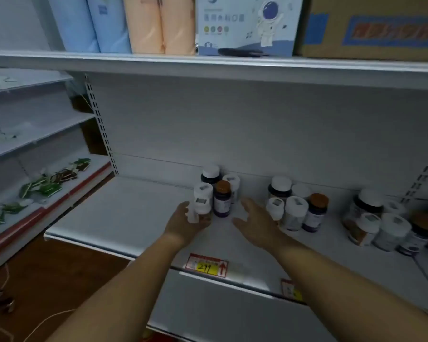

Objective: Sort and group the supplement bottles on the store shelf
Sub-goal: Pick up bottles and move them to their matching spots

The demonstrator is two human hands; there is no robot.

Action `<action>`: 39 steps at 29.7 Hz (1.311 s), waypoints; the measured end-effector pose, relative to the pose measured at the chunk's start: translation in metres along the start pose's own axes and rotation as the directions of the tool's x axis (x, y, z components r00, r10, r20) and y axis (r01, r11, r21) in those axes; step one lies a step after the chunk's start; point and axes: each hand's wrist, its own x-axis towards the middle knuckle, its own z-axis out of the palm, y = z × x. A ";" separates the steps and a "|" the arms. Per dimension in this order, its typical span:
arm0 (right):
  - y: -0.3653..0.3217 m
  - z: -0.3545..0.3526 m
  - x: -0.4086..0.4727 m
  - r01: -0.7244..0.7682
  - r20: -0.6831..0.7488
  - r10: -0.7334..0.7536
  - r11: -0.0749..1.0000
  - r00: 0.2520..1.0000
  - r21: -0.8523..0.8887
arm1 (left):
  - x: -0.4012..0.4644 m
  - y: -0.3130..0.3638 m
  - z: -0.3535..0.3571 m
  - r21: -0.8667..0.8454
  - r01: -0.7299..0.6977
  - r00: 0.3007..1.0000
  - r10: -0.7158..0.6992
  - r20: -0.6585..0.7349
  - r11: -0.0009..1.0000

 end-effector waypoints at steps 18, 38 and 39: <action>0.002 0.039 0.042 -0.130 -0.057 0.151 0.953 0.987 0.272 | -0.002 -0.001 -0.007 -0.068 -0.090 0.992 0.096 0.078 0.994; 0.121 -0.201 -0.220 -0.089 -0.398 0.378 0.809 0.836 0.582 | -0.130 0.152 0.228 -0.349 -0.070 0.633 0.312 0.708 0.934; 0.132 -0.212 -0.235 -0.085 -0.406 0.387 0.802 0.828 0.591 | -0.142 0.159 0.245 -0.357 -0.079 0.619 0.327 0.714 0.931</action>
